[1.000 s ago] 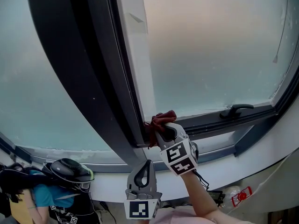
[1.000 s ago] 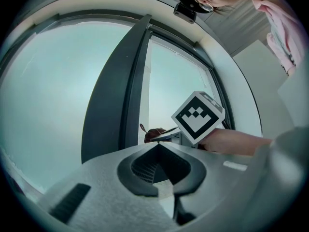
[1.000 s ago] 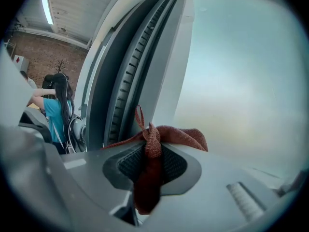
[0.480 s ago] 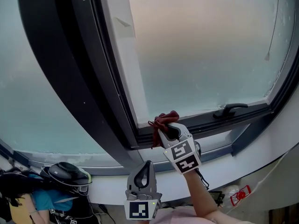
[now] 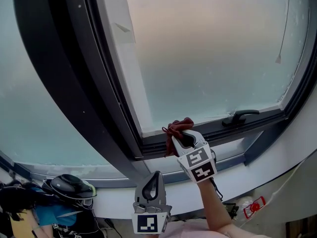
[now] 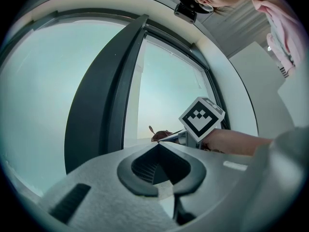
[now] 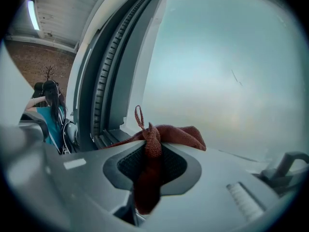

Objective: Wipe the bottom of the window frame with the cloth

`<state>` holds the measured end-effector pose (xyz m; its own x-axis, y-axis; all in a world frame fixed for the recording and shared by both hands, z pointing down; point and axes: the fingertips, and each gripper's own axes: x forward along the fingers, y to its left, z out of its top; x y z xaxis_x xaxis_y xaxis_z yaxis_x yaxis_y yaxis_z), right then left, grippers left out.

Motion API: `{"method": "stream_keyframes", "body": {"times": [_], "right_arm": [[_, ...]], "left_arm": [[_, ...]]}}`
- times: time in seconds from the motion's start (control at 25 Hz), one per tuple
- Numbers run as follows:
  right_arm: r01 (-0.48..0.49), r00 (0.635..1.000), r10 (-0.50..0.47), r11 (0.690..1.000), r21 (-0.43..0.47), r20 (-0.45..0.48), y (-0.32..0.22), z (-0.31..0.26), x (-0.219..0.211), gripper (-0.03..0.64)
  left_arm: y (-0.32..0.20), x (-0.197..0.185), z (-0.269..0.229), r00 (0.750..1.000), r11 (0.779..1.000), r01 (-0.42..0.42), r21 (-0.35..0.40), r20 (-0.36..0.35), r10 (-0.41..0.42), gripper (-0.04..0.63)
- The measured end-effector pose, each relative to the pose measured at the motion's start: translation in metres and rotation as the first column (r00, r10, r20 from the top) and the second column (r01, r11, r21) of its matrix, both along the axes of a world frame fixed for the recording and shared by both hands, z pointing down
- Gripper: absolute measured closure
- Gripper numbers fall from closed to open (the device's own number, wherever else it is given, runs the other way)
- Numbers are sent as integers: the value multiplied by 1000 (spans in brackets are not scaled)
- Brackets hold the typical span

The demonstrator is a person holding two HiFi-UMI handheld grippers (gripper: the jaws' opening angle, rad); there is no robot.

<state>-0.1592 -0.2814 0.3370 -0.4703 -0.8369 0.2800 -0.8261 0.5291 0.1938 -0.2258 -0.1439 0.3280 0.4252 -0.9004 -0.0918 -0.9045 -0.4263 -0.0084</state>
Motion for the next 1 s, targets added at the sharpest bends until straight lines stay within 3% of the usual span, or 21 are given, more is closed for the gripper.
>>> {"method": "stream_keyframes", "body": {"times": [0.24, 0.44, 0.72, 1.0], "right_arm": [[-25, 1000, 25, 1000, -6, 6, -2, 0, 15, 537], [-50, 999, 50, 999, -4, 11, -2, 0, 27, 537], [-73, 997, 73, 997, -7, 23, -3, 0, 38, 537], [-105, 994, 105, 994, -11, 38, -4, 0, 54, 537]], "left_arm": [[-1, 7, -2, 1000, 1000, -14, 5, 0, 14, 597], [-1, 11, -12, 997, 1000, -6, 18, -83, 8, 597], [2, 12, -4, 1000, 1000, -25, 11, -7, 25, 597], [3, 10, -5, 1000, 1000, -21, 9, -12, 21, 597]]}}
